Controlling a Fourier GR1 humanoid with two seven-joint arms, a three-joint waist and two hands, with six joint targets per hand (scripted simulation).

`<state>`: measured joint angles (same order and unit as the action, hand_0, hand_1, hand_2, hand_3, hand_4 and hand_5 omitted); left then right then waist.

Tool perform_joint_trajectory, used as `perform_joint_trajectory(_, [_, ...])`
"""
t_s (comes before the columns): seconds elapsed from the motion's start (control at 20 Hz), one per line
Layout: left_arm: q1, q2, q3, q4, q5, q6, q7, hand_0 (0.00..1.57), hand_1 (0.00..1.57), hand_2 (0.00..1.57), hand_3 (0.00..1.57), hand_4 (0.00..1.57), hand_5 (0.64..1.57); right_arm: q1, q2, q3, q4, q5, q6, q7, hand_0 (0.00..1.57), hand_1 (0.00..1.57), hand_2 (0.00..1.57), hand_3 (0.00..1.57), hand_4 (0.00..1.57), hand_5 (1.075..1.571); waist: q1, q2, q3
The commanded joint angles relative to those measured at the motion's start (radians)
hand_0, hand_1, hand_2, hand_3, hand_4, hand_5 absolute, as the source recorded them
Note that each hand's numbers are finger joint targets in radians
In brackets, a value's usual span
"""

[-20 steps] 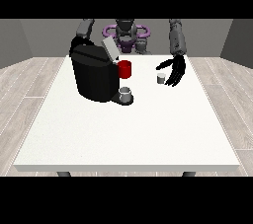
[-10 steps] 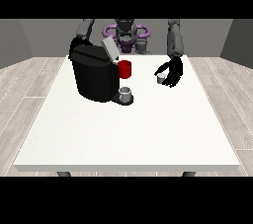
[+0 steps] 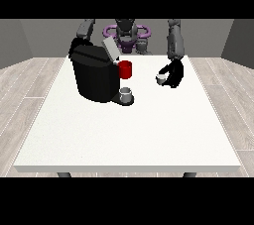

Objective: Insert the coffee pod into the coffee machine and close the lid

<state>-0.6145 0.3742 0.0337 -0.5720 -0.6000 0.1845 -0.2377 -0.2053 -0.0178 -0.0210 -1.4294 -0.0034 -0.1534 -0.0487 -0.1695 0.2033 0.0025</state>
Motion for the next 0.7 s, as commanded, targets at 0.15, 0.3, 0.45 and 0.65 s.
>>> perform_joint_trajectory(0.15, [-0.027, 0.048, 0.023, 0.055, -0.015, -0.003, -0.116, 1.27, 1.27, 1.4, 1.36, 0.51, 1.571, -0.011, 0.001, 0.015, -0.039, 0.013, -0.014, 0.04, 0.0, 0.0, 0.0, 0.0, 0.43, 1.571, 0.002, 0.015, -0.0032])
perform_joint_trajectory(0.3, [-0.06, 0.032, 0.005, 0.015, -0.015, -0.072, -0.094, 1.47, 1.47, 1.47, 1.41, 0.61, 1.571, 0.021, 0.015, 0.001, 0.022, -0.007, -0.003, -0.008, 0.0, 0.0, 0.0, 0.0, 0.44, 1.571, 0.006, -0.034, -0.0028])
perform_joint_trajectory(0.45, [-0.168, 0.003, -0.009, -0.045, 0.004, -0.177, -0.018, 1.4, 1.4, 1.42, 1.36, 0.6, 1.571, -0.035, 0.012, -0.034, 0.123, -0.021, -0.01, 0.001, 0.0, 0.0, 0.0, 0.0, 0.5, 1.571, 0.039, -0.058, -0.002])
perform_joint_trajectory(0.65, [-0.166, 0.017, -0.005, -0.052, -0.005, -0.197, -0.04, 1.29, 1.29, 1.36, 1.34, 0.56, 1.571, -0.035, -0.008, -0.023, 0.094, -0.023, 0.014, 0.032, 0.0, 0.0, 0.0, 0.0, 0.47, 1.571, 0.019, -0.092, -0.0026])
